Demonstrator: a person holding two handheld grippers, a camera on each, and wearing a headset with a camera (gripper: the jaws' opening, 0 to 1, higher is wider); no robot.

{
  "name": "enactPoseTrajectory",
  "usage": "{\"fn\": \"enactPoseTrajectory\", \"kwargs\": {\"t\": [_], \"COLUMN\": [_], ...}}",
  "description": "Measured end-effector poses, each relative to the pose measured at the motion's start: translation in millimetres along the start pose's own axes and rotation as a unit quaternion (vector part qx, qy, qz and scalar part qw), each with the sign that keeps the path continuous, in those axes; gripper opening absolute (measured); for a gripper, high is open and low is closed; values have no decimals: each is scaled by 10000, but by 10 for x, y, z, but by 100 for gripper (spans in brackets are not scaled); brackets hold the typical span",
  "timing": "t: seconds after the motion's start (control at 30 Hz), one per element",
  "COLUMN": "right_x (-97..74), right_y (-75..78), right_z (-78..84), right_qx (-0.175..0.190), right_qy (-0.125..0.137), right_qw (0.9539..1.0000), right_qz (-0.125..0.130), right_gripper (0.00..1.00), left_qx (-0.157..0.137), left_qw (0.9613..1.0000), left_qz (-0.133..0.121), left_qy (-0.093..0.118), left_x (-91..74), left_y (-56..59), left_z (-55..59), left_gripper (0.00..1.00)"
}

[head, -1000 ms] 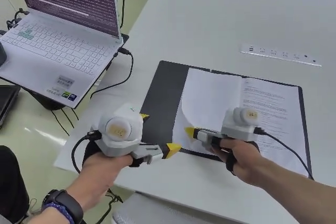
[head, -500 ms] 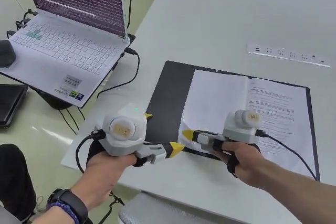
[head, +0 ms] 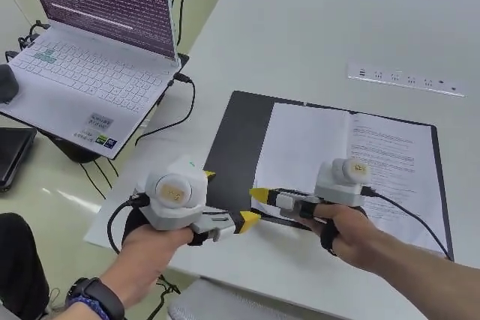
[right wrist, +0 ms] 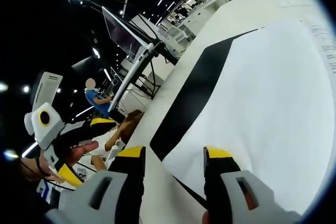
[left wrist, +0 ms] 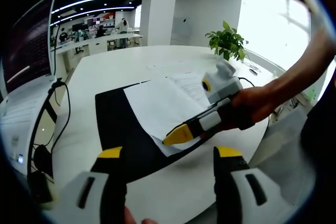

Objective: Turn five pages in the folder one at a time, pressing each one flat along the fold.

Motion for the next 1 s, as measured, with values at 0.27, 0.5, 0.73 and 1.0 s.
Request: {"fn": "enactPoseTrajectory", "kwargs": {"t": [0.27,0.5,0.73,1.0], "right_x": [-195,-518,-882,-1197], "right_y": [-79,-87,11,116], "right_z": [-166,-370,-430,-417], "right_qx": [-295,-745,-1007,-942], "right_qy": [97,315,499,713], "right_qw": [9993,9966,9936,9924], "right_qz": [-191,-159,112,354], "right_gripper": [50,48,43,38], "left_qx": [-91,-29,84,20], "left_qw": [10000,9998,9995,9994], "left_qz": [17,170,311,309], "left_qy": [18,-46,-70,-155], "left_x": [35,141,315,566], "left_y": [35,99,115,19], "left_z": [30,50,-16,-24], "left_gripper": [67,64,58,45]}}
Point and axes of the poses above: the centre of the closed fingertips' face, and the gripper's own axes: x roughly forward along the fingers, y roughly to its right, z roughly out of its underside, the point moved 9 cm from there along -x, roughly backward along the fingers, and after that the axes turned 14 degrees about y, right-handed, at the moved point
